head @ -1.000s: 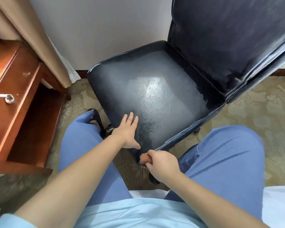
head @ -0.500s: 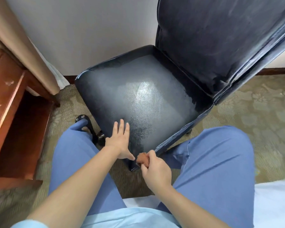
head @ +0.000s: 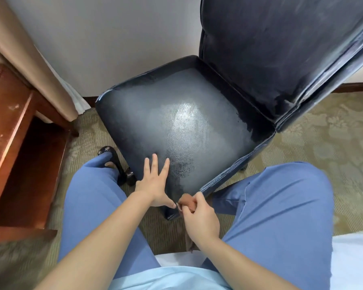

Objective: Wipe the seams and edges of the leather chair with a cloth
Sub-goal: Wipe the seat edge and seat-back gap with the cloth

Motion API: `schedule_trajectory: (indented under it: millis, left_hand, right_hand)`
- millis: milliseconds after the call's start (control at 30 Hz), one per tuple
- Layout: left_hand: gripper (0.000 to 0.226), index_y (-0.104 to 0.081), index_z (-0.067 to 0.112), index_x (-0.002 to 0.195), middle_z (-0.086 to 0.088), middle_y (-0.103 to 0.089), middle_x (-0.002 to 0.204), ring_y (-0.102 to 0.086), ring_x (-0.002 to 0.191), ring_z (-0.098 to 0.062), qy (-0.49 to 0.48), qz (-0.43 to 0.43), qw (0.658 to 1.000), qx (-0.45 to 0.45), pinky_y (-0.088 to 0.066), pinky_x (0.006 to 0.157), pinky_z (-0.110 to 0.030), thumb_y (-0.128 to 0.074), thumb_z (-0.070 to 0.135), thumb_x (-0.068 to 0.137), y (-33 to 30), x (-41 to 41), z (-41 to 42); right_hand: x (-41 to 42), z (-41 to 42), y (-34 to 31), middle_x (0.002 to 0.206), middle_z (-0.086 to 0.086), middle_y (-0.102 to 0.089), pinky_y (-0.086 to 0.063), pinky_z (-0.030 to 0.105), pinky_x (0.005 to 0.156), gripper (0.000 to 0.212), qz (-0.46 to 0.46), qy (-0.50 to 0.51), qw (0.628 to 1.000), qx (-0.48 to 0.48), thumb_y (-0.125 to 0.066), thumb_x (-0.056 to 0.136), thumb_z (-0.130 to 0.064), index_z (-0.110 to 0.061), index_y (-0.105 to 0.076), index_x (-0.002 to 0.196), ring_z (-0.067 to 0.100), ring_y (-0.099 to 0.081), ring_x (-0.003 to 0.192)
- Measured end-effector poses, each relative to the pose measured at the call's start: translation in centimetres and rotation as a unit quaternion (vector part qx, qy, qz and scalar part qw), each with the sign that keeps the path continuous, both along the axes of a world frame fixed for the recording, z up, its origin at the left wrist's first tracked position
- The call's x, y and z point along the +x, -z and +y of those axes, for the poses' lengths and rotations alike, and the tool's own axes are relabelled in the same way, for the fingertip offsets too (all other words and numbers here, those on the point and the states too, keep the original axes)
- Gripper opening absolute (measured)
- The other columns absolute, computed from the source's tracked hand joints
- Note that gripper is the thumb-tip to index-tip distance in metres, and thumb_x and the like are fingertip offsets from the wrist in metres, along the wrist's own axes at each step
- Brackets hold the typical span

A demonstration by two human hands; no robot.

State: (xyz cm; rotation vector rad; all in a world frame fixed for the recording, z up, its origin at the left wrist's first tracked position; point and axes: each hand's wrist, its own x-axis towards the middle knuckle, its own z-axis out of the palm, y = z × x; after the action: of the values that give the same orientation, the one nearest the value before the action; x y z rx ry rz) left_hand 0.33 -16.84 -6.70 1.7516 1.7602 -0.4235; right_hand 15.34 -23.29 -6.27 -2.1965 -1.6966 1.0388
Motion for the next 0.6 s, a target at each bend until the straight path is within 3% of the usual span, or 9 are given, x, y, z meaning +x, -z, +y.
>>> schedule_trajectory:
  millis: [67,200,367,600]
  left_hand:
    - [0.142,0.028,0.028,0.148,-0.007,0.045,0.148,0.037,0.140,-0.030,-0.004,0.002,1.000,-0.003,-0.032,0.109,-0.059,-0.082,0.057,0.062,-0.1,0.4,0.0]
    - [0.141,0.028,0.028,0.148,-0.007,0.046,0.148,0.037,0.139,-0.031,-0.004,0.007,1.000,0.000,-0.033,0.108,-0.058,-0.081,0.057,0.063,-0.2,0.4,0.0]
    - [0.140,0.028,0.028,0.147,-0.007,0.046,0.148,0.036,0.140,-0.030,0.000,0.012,1.000,-0.004,-0.033,0.108,-0.060,-0.080,0.058,0.064,-0.2,0.3,0.0]
    - [0.139,0.027,0.029,0.148,-0.007,0.042,0.151,0.033,0.142,-0.031,0.013,0.029,0.999,-0.001,-0.032,0.108,-0.060,-0.080,0.059,0.064,-0.2,0.1,0.0]
  right_hand:
    - [-0.2,-0.3,0.1,0.084,0.000,-0.062,-0.043,0.032,0.064,0.018,0.016,0.002,1.000,-0.006,-0.052,0.088,-0.035,-0.021,-0.041,0.088,0.026,-0.057,0.079]
    - [0.2,0.5,0.1,0.080,0.001,-0.062,-0.042,0.032,0.063,0.020,0.061,0.123,0.991,0.006,-0.056,0.086,-0.034,-0.019,-0.044,0.084,0.026,-0.056,0.075]
    - [-0.6,-0.4,0.6,0.075,-0.003,-0.060,-0.038,0.032,0.060,0.021,0.073,0.065,0.993,-0.065,-0.058,0.082,-0.032,-0.018,-0.043,0.078,0.022,-0.056,0.074]
    - [0.2,0.9,0.0,0.071,-0.005,-0.055,-0.041,0.033,0.065,0.024,0.125,0.205,0.970,-0.025,-0.061,0.084,-0.031,-0.019,-0.042,0.074,0.021,-0.056,0.073]
